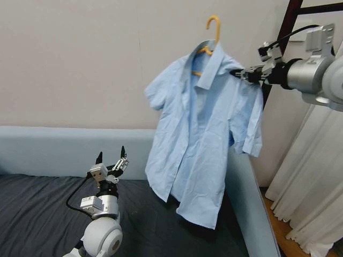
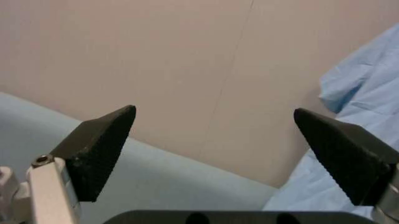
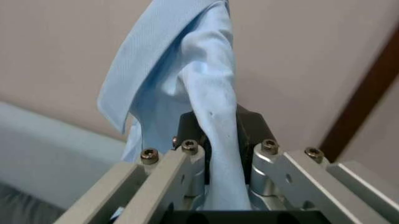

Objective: Pick up the clothes from the sofa and hang them on the clothes hanger.

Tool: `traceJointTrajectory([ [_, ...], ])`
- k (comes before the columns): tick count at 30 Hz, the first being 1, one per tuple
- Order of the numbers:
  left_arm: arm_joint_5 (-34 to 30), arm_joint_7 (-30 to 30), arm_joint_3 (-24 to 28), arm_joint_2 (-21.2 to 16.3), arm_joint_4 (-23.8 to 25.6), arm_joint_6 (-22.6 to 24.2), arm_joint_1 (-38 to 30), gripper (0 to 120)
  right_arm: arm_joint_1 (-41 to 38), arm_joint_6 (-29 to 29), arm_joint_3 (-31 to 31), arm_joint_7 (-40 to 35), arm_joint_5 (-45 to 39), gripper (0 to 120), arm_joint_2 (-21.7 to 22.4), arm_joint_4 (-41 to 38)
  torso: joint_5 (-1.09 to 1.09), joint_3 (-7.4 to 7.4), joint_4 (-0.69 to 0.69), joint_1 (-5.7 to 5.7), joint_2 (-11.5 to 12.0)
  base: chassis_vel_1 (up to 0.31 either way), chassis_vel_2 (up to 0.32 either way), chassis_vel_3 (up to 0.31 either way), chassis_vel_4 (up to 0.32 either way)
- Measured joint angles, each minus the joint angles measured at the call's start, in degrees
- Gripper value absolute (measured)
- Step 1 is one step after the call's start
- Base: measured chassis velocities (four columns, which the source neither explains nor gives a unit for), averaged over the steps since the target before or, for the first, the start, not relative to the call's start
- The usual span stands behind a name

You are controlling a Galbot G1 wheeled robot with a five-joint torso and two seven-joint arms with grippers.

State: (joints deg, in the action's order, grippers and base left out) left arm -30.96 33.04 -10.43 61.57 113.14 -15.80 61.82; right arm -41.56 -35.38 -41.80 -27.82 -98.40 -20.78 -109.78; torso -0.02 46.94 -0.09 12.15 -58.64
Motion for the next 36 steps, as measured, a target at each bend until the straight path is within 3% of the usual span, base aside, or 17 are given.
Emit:
traceJointTrajectory([
  [4,-0.3,0.0,0.4,-0.6,0.0,0.6,-1.3,100,0.8,-4.3,6.2,-7.1,-6.1,7,4.7,-3.0,0.00,0.00,0.00,0.00,0.0,0.000,0.000,0.000,0.000],
  [6,-0.3,0.0,0.5,-0.6,0.0,0.7,-1.3,100,0.9,-4.5,6.5,-7.4,-6.3,7,5.0,-3.2,0.00,0.00,0.00,0.00,0.0,0.000,0.000,0.000,0.000],
  [9,-0.1,0.0,1.3,-0.1,0.0,0.9,-1.3,100,7.5,-6.6,16.3,-14.2,-8.5,7,9.7,-7.5,0.00,0.01,0.05,0.00,0.0,0.000,0.000,0.000,0.000],
  [11,0.0,-0.1,1.5,0.2,0.1,0.9,-1.3,100,14.3,-6.6,22.6,-15.4,-6.3,7,13.1,-9.1,-0.01,0.00,0.02,-0.01,0.0,0.000,0.000,0.000,0.000],
  [12,0.0,-0.1,1.5,0.2,0.1,0.9,-1.3,100,14.3,-6.6,22.6,-15.4,-6.3,7,13.1,-9.1,-0.01,0.00,0.02,-0.01,0.0,0.000,0.000,0.000,0.000],
  [14,0.1,-0.1,1.6,0.2,0.4,0.9,-1.0,100,22.0,-6.0,26.6,-15.3,-1.4,7,17.4,-9.9,0.02,0.00,-0.03,0.00,0.0,0.000,0.000,0.000,0.000],
  [19,0.0,-0.1,1.2,-0.9,0.8,0.9,-0.8,100,27.0,-4.7,28.1,-15.0,4.6,7,19.2,-8.3,0.00,0.00,-0.01,-0.01,0.0,0.000,0.000,0.000,0.000],
  [24,-0.9,0.0,0.3,-2.8,1.3,0.9,-1.3,100,27.9,-3.8,27.2,-15.0,10.2,7,14.9,-2.8,-0.01,0.01,0.05,0.00,0.0,0.000,0.000,0.000,0.000],
  [27,-1.7,0.1,-0.5,-4.1,1.4,0.8,-1.5,100,27.4,-3.5,25.4,-14.7,17.5,7,7.9,3.9,-0.01,0.01,0.01,0.00,0.0,0.000,0.000,0.000,0.000],
  [29,-1.7,0.1,-0.5,-4.1,1.4,0.8,-1.5,100,27.4,-3.5,25.4,-14.7,17.5,7,7.9,3.9,-0.01,0.01,0.01,0.00,0.0,0.000,0.000,0.000,0.000],
  [30,-2.2,0.2,-1.1,-4.8,1.2,0.8,-1.7,100,26.2,-3.2,24.2,-14.7,20.5,7,3.4,8.2,0.00,0.02,0.01,0.00,0.0,0.000,0.000,0.000,0.000],
  [31,-3.0,0.3,-1.9,-5.4,0.8,0.7,-2.1,100,23.8,-2.2,22.4,-14.5,27.3,7,-4.6,14.8,-0.02,0.03,0.06,0.01,0.0,0.000,0.000,0.000,0.000],
  [32,-3.2,0.4,-2.1,-5.6,0.5,0.7,-2.2,100,22.8,-1.9,21.8,-14.0,30.1,7,-7.7,17.4,-0.04,0.03,0.05,0.02,0.0,0.000,0.000,0.000,0.000],
  [36,-3.4,0.4,-2.2,-5.7,0.0,0.7,-2.2,100,20.5,-1.4,20.3,-13.8,33.3,7,-12.5,22.3,-0.05,0.02,0.04,0.02,0.0,0.000,0.000,0.000,0.000],
])
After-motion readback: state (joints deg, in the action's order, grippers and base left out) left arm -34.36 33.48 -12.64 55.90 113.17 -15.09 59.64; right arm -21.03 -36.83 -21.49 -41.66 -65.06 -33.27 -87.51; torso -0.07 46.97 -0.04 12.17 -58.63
